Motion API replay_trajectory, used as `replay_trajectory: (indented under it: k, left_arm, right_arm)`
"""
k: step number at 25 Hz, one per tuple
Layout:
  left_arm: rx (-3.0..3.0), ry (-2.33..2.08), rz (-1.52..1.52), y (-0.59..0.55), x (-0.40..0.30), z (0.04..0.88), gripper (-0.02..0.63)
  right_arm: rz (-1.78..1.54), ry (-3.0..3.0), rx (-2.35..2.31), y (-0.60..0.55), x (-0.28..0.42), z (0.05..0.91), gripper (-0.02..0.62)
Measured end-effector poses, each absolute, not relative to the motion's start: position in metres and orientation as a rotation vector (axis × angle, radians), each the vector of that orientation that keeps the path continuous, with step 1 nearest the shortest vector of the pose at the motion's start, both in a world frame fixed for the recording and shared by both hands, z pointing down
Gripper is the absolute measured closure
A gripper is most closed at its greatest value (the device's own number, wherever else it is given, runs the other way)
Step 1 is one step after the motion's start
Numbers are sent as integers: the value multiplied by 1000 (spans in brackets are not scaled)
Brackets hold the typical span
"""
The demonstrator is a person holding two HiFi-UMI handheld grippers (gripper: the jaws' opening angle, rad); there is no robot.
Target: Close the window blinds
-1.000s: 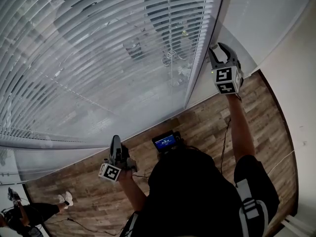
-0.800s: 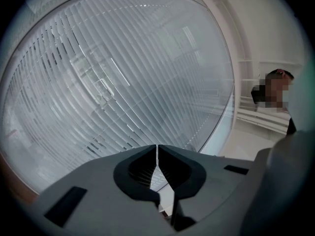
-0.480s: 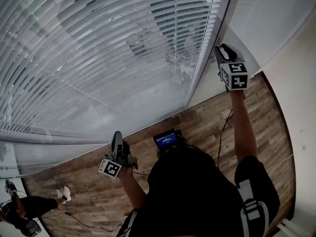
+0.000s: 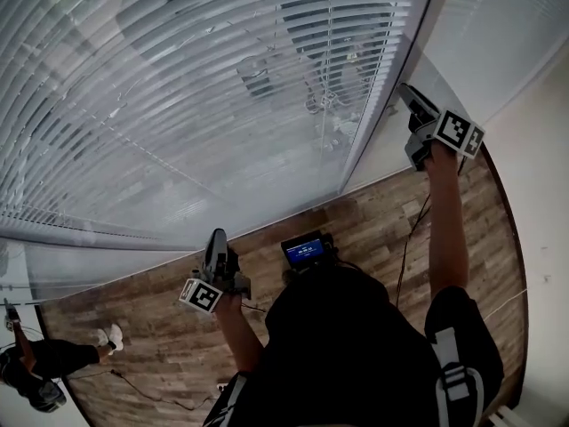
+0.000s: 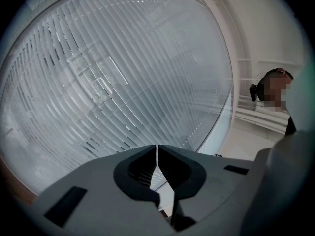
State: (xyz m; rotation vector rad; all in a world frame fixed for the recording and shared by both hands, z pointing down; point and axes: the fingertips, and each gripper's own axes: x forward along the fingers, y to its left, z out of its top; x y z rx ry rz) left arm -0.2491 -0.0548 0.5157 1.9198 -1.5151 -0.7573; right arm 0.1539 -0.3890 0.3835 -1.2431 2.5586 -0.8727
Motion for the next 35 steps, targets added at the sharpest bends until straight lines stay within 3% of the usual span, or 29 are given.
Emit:
replay_trajectory:
  k: [7,15,28,35]
  left_arm:
    - [1935,-1554,-732,-52,-246,506,600]
    - [1945,-1556,-696,-59,-230,497,600]
    - [1909,-1540,-676,-15,-199,478,600]
    - [1955,-1544,-701,41,-202,457,600]
  right_arm:
    - [-880,2514,-1218,-351,180,418,465]
    - [-1176,2472,-799,-280,144,497,465]
    - [-1363,2493,-519,-210,95,532,481]
    - [-1291,2525,-463,-161,78,504,509]
